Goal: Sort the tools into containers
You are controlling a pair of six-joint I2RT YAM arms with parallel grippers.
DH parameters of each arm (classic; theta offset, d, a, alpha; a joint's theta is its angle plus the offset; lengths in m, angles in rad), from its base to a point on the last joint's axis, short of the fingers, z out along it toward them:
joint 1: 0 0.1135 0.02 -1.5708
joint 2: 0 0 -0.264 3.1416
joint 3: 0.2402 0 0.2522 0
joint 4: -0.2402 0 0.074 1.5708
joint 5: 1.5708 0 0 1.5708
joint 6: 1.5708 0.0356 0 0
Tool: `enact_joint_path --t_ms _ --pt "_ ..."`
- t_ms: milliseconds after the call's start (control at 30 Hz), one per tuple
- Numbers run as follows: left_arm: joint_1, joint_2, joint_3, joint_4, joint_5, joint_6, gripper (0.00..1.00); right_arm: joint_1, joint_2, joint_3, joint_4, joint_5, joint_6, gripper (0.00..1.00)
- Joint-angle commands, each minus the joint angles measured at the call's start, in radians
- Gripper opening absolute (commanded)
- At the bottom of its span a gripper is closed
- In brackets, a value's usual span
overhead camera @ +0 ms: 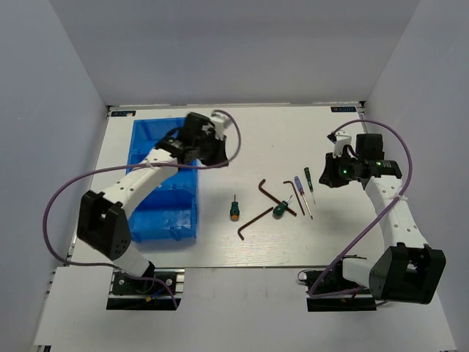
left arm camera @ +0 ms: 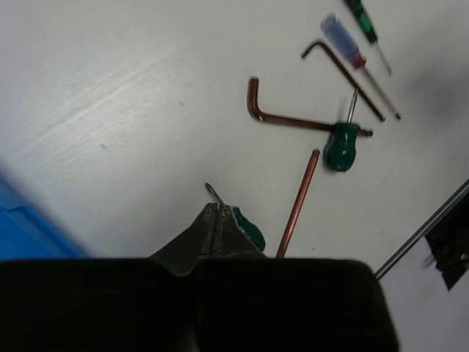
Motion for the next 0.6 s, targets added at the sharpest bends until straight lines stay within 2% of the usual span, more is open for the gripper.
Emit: enact_joint_path --t_ms 0,33,67,100,133,200,267,400,567 --pt "-0.129 0.047 -0.002 -0.09 -0.135 0.014 0.0 -0.008 0.014 0.025 -0.085 0.041 -0.055 0.0" --pt "-0.196 0.076 -0.002 -0.09 -0.169 0.0 0.0 -0.006 0.0 0.015 -0.109 0.049 -0.061 0.15" --pt "-0.227 0.093 -0.002 -0.102 -0.203 -0.026 0.01 -0.005 -0.02 0.005 -0.11 0.085 -0.075 0.42" --pt "-0.256 0.11 -0.002 -0.113 -0.265 -0.044 0.21 -0.003 -0.029 -0.022 -0.111 0.091 -0.079 0.73" --pt "-0.282 0.129 0.016 -0.134 -0.317 -0.079 0.37 -0.003 -0.055 -0.048 -0.104 0.098 -0.087 0.9" --pt "-0.335 0.178 0.041 -0.221 -0.412 -0.212 0.67 -0.003 -0.087 -0.084 -0.097 0.116 -0.086 0.9" --pt "-0.371 0.208 0.05 -0.295 -0.485 -0.311 0.73 -0.003 -0.115 -0.113 -0.093 0.127 -0.063 0.89" --pt "-0.404 0.239 0.021 -0.329 -0.606 -0.478 0.85 -0.003 -0.137 -0.147 -0.076 0.119 -0.02 0.89" --pt "-0.413 0.31 0.012 -0.291 -0.631 -0.509 0.86 -0.003 -0.141 -0.176 -0.059 0.098 0.016 0.89"
